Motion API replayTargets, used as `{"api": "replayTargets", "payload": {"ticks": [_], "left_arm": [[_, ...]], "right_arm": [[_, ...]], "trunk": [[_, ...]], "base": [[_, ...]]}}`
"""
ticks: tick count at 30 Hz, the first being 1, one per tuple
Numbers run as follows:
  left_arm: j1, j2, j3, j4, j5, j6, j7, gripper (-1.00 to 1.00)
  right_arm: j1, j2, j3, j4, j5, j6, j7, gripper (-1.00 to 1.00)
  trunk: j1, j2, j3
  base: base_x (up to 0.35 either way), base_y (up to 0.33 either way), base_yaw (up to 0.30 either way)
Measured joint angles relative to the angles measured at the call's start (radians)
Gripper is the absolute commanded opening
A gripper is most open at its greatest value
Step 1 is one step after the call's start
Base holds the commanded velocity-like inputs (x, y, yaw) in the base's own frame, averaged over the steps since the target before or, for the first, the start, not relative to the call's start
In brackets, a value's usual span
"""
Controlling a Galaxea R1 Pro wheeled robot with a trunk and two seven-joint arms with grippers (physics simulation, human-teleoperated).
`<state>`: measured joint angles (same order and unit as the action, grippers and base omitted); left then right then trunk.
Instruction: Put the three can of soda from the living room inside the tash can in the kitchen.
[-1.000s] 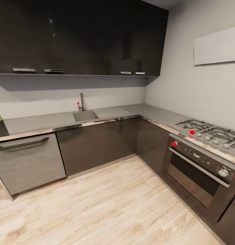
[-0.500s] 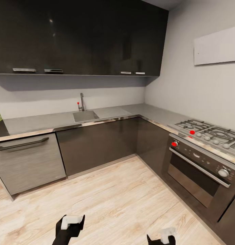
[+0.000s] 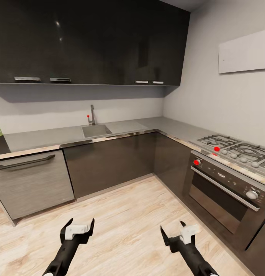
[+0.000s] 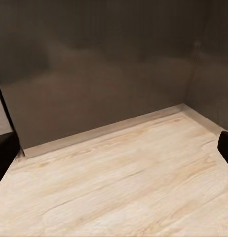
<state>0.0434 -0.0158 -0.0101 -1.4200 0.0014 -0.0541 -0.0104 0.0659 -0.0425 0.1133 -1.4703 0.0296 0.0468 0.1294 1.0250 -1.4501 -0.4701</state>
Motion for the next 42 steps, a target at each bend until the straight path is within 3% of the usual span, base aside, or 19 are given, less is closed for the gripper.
{"api": "replayTargets", "payload": {"ticks": [3, 6, 10, 11, 15, 16, 21, 29, 42], "left_arm": [[0.034, 0.001, 0.000, -0.032, 0.000, -0.024, -0.001, 1.00], [0.066, 0.004, 0.000, -0.041, 0.000, -0.040, -0.002, 1.00], [0.105, 0.010, 0.003, -0.031, -0.001, -0.060, -0.010, 1.00], [0.115, 0.012, 0.004, -0.007, 0.000, -0.083, -0.021, 1.00], [0.122, 0.013, 0.005, 0.019, -0.001, -0.112, -0.032, 1.00], [0.123, 0.014, 0.005, 0.029, -0.004, -0.120, -0.035, 1.00], [0.123, 0.013, 0.006, 0.125, -0.004, -0.131, -0.038, 1.00], [0.122, 0.013, 0.006, 0.226, -0.001, -0.138, -0.038, 1.00], [0.122, 0.012, 0.006, 0.244, -0.008, -0.141, -0.039, 1.00]], "right_arm": [[0.109, 0.000, -0.017, -0.068, 0.000, -0.071, 0.000, 1.00], [0.160, 0.000, -0.049, -0.090, -0.002, -0.102, 0.002, 1.00], [0.196, 0.000, -0.138, -0.104, -0.009, -0.124, 0.041, 1.00], [0.206, 0.000, -0.196, -0.104, -0.010, -0.129, 0.107, 1.00], [0.212, 0.001, -0.287, -0.096, -0.011, -0.132, 0.203, 1.00], [0.214, 0.002, -0.337, -0.077, -0.013, -0.134, 0.237, 1.00], [0.211, 0.008, -0.436, -0.009, -0.014, -0.136, 0.285, 1.00], [0.209, 0.014, -0.469, 0.018, -0.014, -0.136, 0.300, 1.00], [0.209, 0.016, -0.470, 0.024, -0.014, -0.136, 0.290, 1.00]], "trunk": [[0.000, 0.000, 0.000], [0.000, 0.000, 0.000], [0.000, 0.000, 0.000], [0.000, 0.000, 0.000], [0.000, 0.000, 0.000], [0.000, 0.000, 0.000], [0.000, 0.000, 0.000], [0.000, 0.000, 0.000], [0.000, 0.000, 0.000]], "base": [[0.000, 0.000, 0.000], [0.000, 0.000, 0.000], [0.000, 0.000, 0.000], [0.000, 0.000, 0.000], [0.000, 0.000, 0.000], [0.000, 0.000, 0.000], [0.000, 0.000, 0.000], [0.000, 0.000, 0.000], [0.000, 0.000, 0.126]]}}
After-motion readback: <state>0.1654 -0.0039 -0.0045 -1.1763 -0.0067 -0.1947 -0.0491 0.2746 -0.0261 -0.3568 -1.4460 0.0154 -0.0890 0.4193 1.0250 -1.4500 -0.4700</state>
